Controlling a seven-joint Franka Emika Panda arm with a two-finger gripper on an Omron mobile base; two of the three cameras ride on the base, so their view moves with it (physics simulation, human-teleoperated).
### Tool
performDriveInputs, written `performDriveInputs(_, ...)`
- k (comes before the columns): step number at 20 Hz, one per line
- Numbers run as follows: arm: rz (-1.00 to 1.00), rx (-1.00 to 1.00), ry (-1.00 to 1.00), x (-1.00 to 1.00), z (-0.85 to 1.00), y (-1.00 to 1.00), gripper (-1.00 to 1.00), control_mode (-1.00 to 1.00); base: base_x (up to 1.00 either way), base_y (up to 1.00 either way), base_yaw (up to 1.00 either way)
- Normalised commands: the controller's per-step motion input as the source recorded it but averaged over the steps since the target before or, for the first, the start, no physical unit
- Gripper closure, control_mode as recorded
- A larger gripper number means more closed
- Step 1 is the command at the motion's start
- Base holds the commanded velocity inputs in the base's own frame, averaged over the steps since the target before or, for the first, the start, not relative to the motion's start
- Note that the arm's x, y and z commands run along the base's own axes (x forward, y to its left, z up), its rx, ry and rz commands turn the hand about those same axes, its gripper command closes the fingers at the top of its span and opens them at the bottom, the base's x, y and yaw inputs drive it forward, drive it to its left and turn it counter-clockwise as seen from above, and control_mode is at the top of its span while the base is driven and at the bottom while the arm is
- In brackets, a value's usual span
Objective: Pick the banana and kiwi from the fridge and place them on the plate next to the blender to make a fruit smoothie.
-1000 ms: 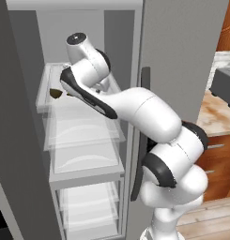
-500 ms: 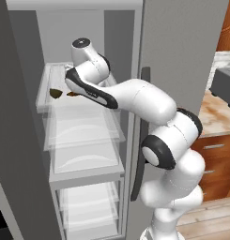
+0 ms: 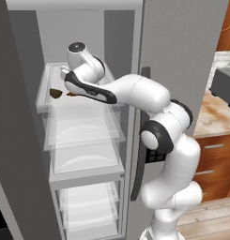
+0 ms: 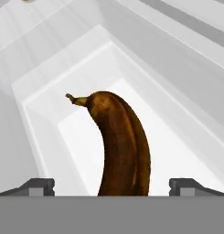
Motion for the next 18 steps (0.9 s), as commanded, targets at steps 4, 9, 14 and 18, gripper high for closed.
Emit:
performDriveInputs(4,-0.03,0.0,0.05,0.21,-0.22,0.14,1.0,-1.0,0.0,0.0,0.0)
performDriveInputs(9,-0.04,-0.01,0.0,0.0,-0.47,0.0,1.0,-1.0,0.0,0.0,0.0)
performDriveInputs(14,-0.06,0.05,-0.05,-0.4,-0.09,-0.18,1.0,-1.0,0.0,0.0,0.0)
performDriveInputs(18,-0.17,0.07,-0.19,-0.66,0.45,-0.51,1.0,-1.0,0.0,0.0,0.0)
